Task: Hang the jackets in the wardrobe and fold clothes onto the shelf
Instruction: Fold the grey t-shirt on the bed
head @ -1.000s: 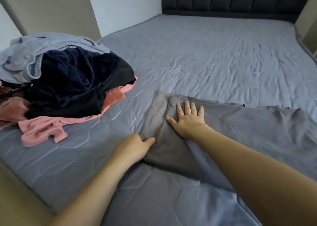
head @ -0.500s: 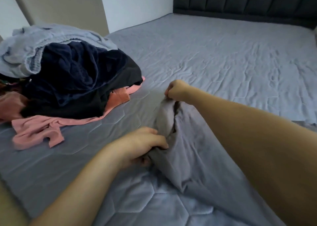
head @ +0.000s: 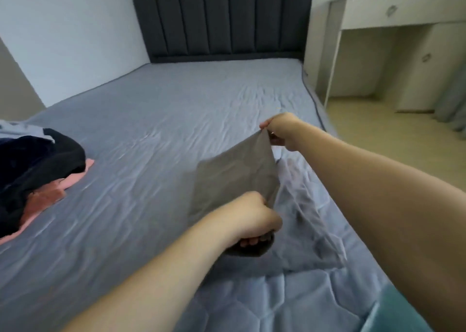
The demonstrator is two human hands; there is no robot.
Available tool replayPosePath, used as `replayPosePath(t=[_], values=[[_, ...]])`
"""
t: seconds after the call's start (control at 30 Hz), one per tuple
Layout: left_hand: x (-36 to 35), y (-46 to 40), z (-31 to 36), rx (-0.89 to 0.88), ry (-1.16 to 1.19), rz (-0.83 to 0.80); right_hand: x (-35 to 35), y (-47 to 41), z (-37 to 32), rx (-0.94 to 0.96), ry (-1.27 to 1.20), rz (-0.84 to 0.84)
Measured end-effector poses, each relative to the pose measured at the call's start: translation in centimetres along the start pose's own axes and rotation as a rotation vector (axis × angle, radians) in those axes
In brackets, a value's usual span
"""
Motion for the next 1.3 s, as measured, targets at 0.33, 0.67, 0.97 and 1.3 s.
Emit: replayPosePath(t=[0.33, 0.67, 0.97, 1.3], values=[[-5.7, -0.9, 1.6, -0.319, -0.496, 0.246, 4.9, 1.0, 12.5, -0.234, -0.065, -0.073], [-6.6, 0.9, -2.8, -0.501, -0.912, 0.292, 3.1, -1.6, 11.5, -0.012, 0.512, 0.107], [-6.3, 1.9, -3.6, -0.539, -0.897, 0.311, 1.8, -0.9, 8.0, 0.140, 0.961, 0.112], [-5.3, 2.0, -3.3, -0.620, -0.687, 0.295, 0.9, -1.1, 9.2, -0.126, 0.463, -0.127]])
Point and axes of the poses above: each hand's wrist, its own y-axis away from the middle knuckle, its own x-axis out of the back of the hand, z = x × y, the point moved 4 cm from there along -y, towards the middle knuckle, and after that the axes turned 7 degrees about -z, right-handed, at the moved point
